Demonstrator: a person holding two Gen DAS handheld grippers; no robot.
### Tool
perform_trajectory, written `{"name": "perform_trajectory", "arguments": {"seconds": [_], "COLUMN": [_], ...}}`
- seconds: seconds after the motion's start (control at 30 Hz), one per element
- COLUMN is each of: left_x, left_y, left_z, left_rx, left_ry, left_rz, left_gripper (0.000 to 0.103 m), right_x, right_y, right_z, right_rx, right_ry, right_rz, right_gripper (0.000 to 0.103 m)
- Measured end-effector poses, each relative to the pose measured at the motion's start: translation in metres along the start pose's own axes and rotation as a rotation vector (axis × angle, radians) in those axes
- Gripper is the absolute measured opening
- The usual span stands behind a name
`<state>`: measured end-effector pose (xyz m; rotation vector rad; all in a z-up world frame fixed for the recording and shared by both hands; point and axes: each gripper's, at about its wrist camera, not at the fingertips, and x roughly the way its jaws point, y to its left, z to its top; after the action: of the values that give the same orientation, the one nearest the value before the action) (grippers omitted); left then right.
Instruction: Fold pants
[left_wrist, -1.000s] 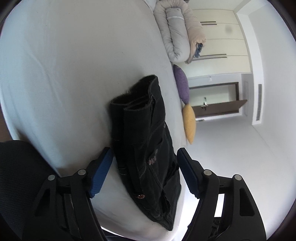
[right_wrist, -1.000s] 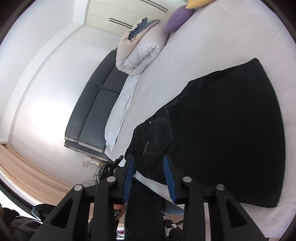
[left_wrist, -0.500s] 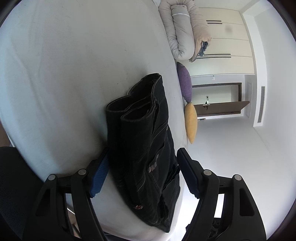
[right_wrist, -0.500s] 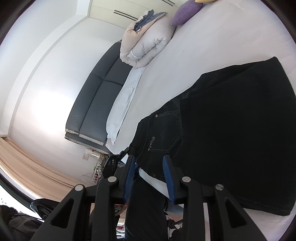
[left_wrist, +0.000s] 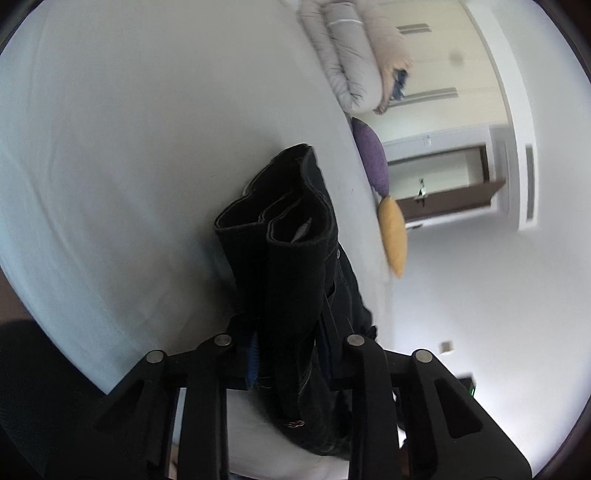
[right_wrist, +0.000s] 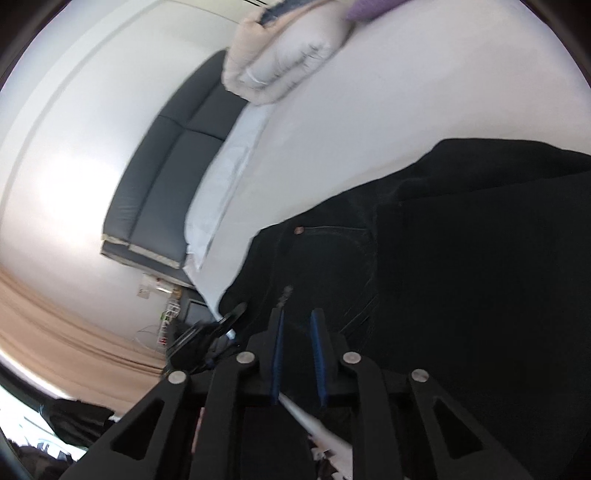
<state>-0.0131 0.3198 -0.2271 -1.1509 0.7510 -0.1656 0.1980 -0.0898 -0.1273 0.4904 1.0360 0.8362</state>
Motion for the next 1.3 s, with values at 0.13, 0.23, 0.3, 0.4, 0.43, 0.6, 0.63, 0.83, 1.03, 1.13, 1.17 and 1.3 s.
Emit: {"name": "perform_trajectory", "arguments": {"seconds": [0.13,0.23,0.3,0.4,0.43,0.6,0.63,0.83,1.03,1.13,1.17,1.3], "left_x": [-0.002,-0.003,-0.003,-0.002,-0.003,-0.001,0.0,0.01,0.031,0.057,0.067,0.107], "left_y": [-0.015,-0.024,-0.03,-0.041,-0.045,-0.08,-0.087,-0.137,-0.206,-0.238,-0.245,-0.257], "left_z": [-0.003,-0.004,-0.006,-0.011,-0.012,-0.021,-0.023,-0.039,-0.087,-0.132,-0.15,-0.224], "left_rx": [0.071,0.109,0.134,0.172,0.189,0.303,0.324,0.457,0.691,0.835,0.892,1.068], "left_ry": [-0.019,-0.029,-0.035,-0.044,-0.047,-0.06,-0.061,-0.054,-0.02,0.045,0.074,0.228], "left_rz": [0.029,0.037,0.043,0.051,0.057,0.078,0.08,0.087,0.081,0.072,0.077,0.081], "left_gripper": [0.02,0.019,0.019,0.019,0.019,0.019,0.019,0.019,0.019,0.019,0.019,0.017], "right_x": [0.025,0.041,0.05,0.051,0.052,0.055,0.056,0.04,-0.033,-0.064,-0.075,-0.093], "right_y": [-0.023,-0.038,-0.046,-0.054,-0.053,-0.049,-0.05,-0.056,-0.071,-0.082,-0.084,-0.081], "right_z": [0.017,0.022,0.021,0.022,0.021,0.015,0.015,0.012,0.0,-0.006,-0.009,-0.014], "right_rx": [0.047,0.076,0.089,0.119,0.115,0.061,0.061,0.104,0.222,0.255,0.249,0.21], "right_ry": [0.034,0.071,0.094,0.108,0.112,0.094,0.09,0.047,-0.122,-0.149,-0.156,-0.163], "right_rz": [-0.068,-0.127,-0.167,-0.164,-0.171,-0.225,-0.224,-0.153,0.056,0.144,0.155,0.171], "right_gripper": [0.013,0.01,0.0,0.0,0.0,0.0,0.0,0.0,0.057,0.066,0.068,0.082]}}
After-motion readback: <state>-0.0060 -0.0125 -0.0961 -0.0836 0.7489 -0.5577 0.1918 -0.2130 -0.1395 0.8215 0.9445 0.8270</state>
